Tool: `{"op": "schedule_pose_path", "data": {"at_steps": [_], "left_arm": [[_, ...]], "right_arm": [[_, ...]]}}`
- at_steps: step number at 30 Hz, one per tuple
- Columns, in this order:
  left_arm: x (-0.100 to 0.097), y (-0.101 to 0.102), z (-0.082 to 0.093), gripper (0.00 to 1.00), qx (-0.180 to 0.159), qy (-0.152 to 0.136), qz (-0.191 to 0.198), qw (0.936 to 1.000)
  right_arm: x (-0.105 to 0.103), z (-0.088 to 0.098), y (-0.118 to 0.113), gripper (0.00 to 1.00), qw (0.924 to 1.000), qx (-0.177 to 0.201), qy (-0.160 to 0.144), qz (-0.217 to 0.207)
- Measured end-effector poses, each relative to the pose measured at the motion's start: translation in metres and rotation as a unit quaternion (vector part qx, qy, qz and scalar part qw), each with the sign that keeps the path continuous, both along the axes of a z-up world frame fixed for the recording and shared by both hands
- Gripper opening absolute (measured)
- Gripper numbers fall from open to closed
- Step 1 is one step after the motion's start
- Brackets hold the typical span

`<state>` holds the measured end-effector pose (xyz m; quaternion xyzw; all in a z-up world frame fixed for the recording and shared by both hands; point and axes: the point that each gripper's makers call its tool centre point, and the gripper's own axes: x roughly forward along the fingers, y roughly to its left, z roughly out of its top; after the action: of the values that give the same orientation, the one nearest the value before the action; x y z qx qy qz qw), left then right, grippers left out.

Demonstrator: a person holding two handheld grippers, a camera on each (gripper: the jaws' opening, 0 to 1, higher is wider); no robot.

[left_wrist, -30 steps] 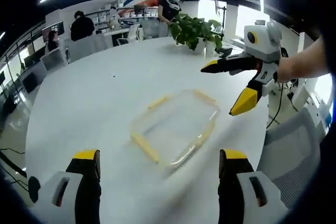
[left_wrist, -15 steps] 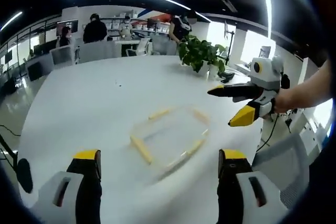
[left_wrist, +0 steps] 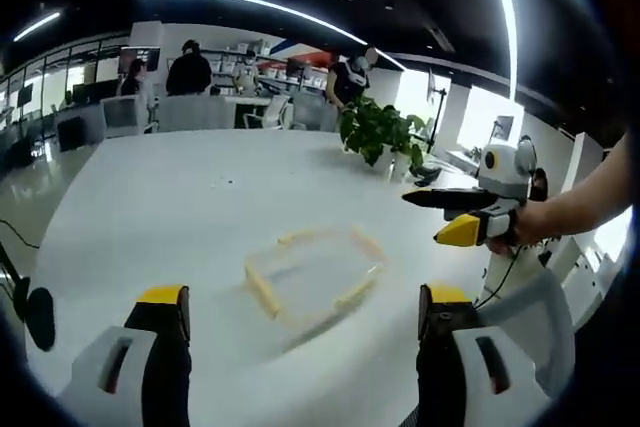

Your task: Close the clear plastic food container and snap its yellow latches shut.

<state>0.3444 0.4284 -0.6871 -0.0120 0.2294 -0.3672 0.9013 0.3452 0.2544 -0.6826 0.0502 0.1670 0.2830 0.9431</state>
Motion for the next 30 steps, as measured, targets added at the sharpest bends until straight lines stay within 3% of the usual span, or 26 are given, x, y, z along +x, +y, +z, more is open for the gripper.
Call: {"op": "schedule_pose_path", "data": {"at_steps": [5,12,16,23,30], "left_arm": [[-0.007,0.0,0.005,0.95,-0.018,-0.011,0.002,0.9998],[-0.023,-0.004,0.005,0.94,-0.015,-0.018,-0.013,0.9996],[-0.027,-0.003,0.009,0.94,-0.03,-0.012,-0.007,0.9995],[-0.035,0.001,0.003,0.94,-0.014,-0.012,-0.01,0.9998],[-0.043,0.01,0.003,0.94,-0.023,-0.014,0.001,0.9996]], "right_arm": [[-0.007,0.007,-0.003,0.99,0.9997,0.01,-0.017,-0.011],[-0.016,0.005,-0.008,0.98,0.9994,0.017,-0.019,-0.022],[-0.024,0.011,-0.011,0.98,0.9992,0.018,-0.027,-0.024],[-0.034,0.013,-0.014,0.98,0.9989,0.021,-0.029,-0.03],[-0.044,0.016,-0.015,0.98,0.9988,0.021,-0.031,-0.03]]}}
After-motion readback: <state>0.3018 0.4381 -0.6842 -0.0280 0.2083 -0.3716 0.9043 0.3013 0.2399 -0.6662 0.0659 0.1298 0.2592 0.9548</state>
